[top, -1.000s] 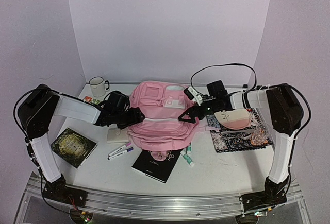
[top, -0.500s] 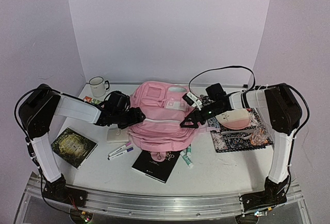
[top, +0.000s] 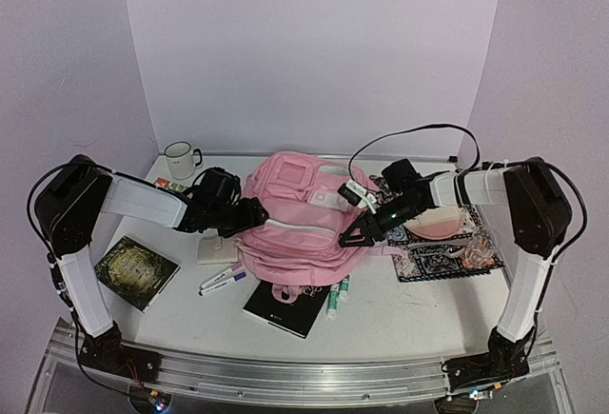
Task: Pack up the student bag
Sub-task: Unzip the upper front pocket of the student bag.
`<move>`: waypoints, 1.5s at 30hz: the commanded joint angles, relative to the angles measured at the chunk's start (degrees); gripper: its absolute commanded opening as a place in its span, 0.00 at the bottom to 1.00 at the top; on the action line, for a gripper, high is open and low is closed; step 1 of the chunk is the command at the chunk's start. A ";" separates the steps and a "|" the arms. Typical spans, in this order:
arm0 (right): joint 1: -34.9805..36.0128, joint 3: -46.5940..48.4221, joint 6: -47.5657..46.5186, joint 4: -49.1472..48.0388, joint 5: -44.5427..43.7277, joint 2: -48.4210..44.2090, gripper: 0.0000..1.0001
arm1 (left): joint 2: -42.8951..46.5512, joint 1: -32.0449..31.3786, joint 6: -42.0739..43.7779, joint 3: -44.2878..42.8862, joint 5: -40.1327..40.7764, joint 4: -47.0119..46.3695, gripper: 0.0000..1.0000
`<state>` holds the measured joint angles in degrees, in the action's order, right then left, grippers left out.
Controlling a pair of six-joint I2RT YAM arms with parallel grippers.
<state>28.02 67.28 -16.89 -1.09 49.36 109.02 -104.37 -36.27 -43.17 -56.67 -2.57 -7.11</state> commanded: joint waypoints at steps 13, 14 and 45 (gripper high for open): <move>0.61 2.87 -2.04 1.72 -10.41 -4.56 0.65 | -1.66 -0.03 2.49 -3.38 1.00 -0.46 0.74; 0.57 4.13 -2.10 1.71 -10.91 -3.40 0.70 | -1.66 -0.04 2.58 -3.41 0.91 -0.42 0.73; 1.42 -1.62 1.98 -3.61 -5.84 1.02 0.96 | -4.68 -0.03 1.25 -5.57 1.96 -0.32 0.01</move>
<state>28.58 67.43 -16.09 -8.98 39.41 111.42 -107.67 -36.16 -40.54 -59.99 -1.30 -6.07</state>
